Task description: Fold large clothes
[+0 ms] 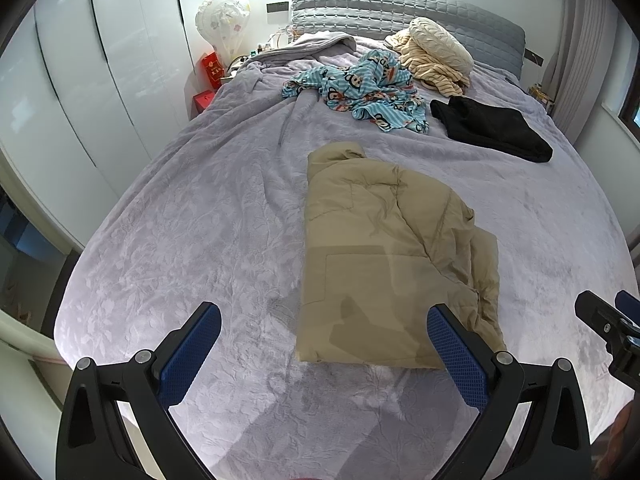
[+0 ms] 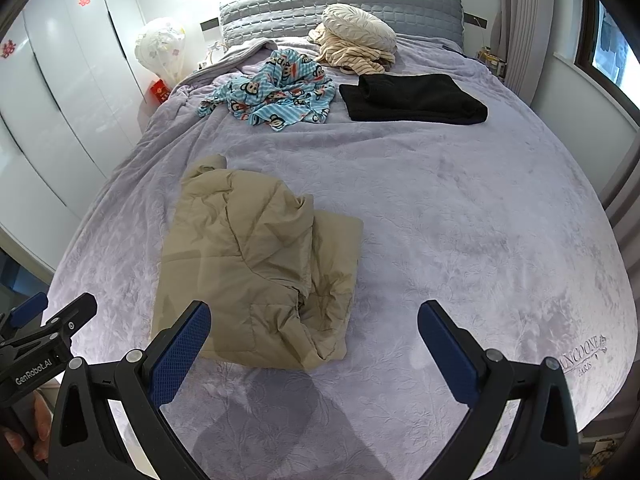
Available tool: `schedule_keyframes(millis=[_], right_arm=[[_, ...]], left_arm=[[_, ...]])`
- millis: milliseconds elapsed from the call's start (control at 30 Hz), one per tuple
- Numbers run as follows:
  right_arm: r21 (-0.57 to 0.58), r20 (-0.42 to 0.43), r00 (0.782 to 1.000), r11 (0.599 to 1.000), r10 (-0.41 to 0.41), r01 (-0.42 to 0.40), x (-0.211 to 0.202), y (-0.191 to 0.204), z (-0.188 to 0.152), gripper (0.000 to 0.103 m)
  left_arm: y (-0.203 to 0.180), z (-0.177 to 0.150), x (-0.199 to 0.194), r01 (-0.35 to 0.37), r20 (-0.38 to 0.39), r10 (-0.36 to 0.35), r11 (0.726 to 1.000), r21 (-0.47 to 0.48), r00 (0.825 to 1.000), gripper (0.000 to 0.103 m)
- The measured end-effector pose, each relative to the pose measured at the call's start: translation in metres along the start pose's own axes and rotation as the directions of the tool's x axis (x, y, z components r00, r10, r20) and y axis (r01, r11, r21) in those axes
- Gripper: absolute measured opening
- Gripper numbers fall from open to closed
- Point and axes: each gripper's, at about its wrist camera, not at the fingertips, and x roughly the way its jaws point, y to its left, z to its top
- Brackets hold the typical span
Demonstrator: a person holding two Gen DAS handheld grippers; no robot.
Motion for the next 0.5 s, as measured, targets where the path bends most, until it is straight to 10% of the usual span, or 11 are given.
schedule_keyframes(millis=[500], right_arm=[[-0.005, 0.0, 1.0, 1.0, 0.001, -0.001, -0.0007, 0.0, -0.0005, 0.103]], left_arm=[[0.005, 0.0017, 0.0016, 0.003, 0.002, -0.003, 1.0, -0.009, 1.0, 0.103]])
